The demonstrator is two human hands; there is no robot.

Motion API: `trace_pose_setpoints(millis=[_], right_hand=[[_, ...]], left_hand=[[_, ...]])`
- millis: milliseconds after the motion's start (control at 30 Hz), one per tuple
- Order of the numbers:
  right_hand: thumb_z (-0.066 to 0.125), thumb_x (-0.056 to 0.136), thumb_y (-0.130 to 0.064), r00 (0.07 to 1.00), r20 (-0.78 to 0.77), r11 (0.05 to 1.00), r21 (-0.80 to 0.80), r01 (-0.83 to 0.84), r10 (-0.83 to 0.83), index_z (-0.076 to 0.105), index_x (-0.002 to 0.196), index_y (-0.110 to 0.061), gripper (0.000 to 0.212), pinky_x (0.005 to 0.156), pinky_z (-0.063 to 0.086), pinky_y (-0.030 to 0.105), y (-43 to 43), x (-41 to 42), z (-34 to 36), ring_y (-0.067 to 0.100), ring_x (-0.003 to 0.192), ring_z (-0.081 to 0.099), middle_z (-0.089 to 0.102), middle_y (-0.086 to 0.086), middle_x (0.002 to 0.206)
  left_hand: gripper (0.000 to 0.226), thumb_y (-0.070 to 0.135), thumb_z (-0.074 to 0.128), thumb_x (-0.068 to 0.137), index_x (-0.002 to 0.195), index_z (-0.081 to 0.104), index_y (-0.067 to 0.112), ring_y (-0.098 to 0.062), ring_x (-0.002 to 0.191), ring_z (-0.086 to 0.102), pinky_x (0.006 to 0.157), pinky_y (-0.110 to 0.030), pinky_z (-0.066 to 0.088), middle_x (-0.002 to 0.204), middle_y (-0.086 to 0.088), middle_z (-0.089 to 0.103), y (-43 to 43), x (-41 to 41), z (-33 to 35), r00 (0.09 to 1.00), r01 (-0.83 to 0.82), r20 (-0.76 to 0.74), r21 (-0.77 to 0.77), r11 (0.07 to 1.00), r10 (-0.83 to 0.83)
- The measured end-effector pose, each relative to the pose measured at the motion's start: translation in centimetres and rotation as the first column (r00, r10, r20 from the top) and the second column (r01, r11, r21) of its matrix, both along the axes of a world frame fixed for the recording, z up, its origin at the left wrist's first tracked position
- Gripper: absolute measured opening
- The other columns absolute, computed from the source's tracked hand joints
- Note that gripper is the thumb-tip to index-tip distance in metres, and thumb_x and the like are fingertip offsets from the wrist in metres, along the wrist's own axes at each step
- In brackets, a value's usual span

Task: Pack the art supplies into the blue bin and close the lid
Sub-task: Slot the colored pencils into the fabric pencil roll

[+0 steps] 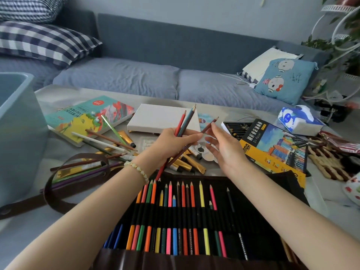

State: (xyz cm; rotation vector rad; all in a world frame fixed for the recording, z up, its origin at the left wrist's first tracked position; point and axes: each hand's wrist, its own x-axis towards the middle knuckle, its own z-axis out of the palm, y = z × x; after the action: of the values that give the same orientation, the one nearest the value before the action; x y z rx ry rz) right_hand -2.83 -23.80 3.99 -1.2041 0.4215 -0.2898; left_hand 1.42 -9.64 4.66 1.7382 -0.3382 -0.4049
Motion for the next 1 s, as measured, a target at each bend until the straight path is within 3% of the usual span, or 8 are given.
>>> trace_pose_setpoints(millis=[133,267,333,433,567,700,800,1000], right_hand=[[0.059,0.092,-0.024,0.997,0.043,0.997,0.039,-0.065,0.063,0.069,0.098,-0.013,0.016,0.065,0.052,0.018,-0.4,-0.4,0.2,0.006,0.076,0.066,0.071,-0.004,0.083],[0.059,0.091,-0.014,0.994,0.111,0.998,0.054,0.01,-0.016,0.065,0.091,-0.013,0.006,0.06,0.054,0.016,-1.8,-1.1,0.7,0.006,0.067,0.069,0.073,-0.004,0.074],[0.06,0.09,-0.015,0.992,0.114,0.998,0.018,0.059,-0.06,0.065,0.091,-0.016,0.004,0.063,0.056,0.02,-3.3,-1.7,1.0,0.009,0.072,0.07,0.073,-0.002,0.078],[0.06,0.091,-0.018,0.999,0.04,0.995,-0.103,0.017,-0.013,0.066,0.091,-0.02,0.006,0.071,0.057,0.026,-5.2,-3.1,0.8,0.012,0.078,0.07,0.073,0.002,0.089],[0.059,0.091,-0.017,0.991,-0.07,0.966,-0.225,-0.128,0.115,0.064,0.1,-0.014,0.011,0.059,0.055,0.019,-5.5,-4.7,-0.5,0.013,0.076,0.072,0.073,0.002,0.09],[0.059,0.091,-0.018,0.987,-0.086,0.961,-0.233,-0.15,0.133,0.064,0.099,-0.014,0.011,0.058,0.055,0.018,-5.1,-5.2,-1.1,0.017,0.08,0.072,0.074,0.003,0.092],[0.059,0.091,-0.018,0.984,-0.096,0.947,-0.271,-0.17,0.149,0.064,0.097,-0.016,0.008,0.058,0.055,0.018,-5.1,-5.0,-0.8,0.018,0.082,0.072,0.073,0.004,0.092],[0.058,0.092,-0.015,0.959,-0.162,0.895,-0.35,-0.276,0.232,0.061,0.098,-0.014,0.007,0.056,0.055,0.019,-4.5,-4.2,-0.1,0.018,0.076,0.072,0.073,0.009,0.091]], left_hand=[[0.013,0.041,0.071,0.081,0.089,0.071,0.03,0.012,0.055,0.059,0.052,-0.007,0.04,0.068,0.016,0.068,-0.4,0.0,-0.2,0.998,0.046,0.04,0.049,0.998,-0.048],[0.035,0.044,0.056,0.091,0.088,0.071,0.013,0.004,0.033,0.045,0.038,-0.004,0.03,0.035,0.017,0.048,-0.1,0.2,-0.6,0.981,0.067,0.163,0.198,0.978,-0.1],[0.047,0.049,0.052,0.092,0.085,0.071,0.007,0.001,0.034,0.044,0.04,-0.009,0.032,0.04,0.013,0.052,0.6,0.6,-1.3,0.956,0.065,0.241,0.376,0.924,-0.165],[0.038,0.046,0.059,0.088,0.082,0.069,0.01,-0.008,0.051,0.058,0.05,-0.019,0.045,0.063,0.002,0.064,1.8,1.4,-2.4,0.915,0.107,0.261,0.575,0.811,-0.306],[0.027,0.04,0.062,0.088,0.087,0.072,0.015,0.005,0.043,0.049,0.043,-0.007,0.032,0.058,0.011,0.055,2.4,1.2,-2.1,0.872,0.193,0.231,0.648,0.737,-0.432],[0.025,0.041,0.061,0.089,0.089,0.073,0.019,0.005,0.055,0.053,0.058,-0.013,0.037,0.067,0.014,0.063,2.3,1.1,-2.0,0.832,0.241,0.203,0.707,0.665,-0.517],[0.031,0.044,0.059,0.089,0.096,0.072,0.017,-0.006,0.066,0.058,0.067,-0.024,0.045,0.078,0.006,0.067,1.9,0.9,-2.2,0.822,0.255,0.169,0.744,0.617,-0.544],[0.037,0.047,0.056,0.09,0.094,0.067,0.012,-0.011,0.059,0.049,0.061,-0.024,0.04,0.067,0.004,0.053,1.3,0.5,-2.2,0.821,0.267,0.115,0.789,0.553,-0.559]])
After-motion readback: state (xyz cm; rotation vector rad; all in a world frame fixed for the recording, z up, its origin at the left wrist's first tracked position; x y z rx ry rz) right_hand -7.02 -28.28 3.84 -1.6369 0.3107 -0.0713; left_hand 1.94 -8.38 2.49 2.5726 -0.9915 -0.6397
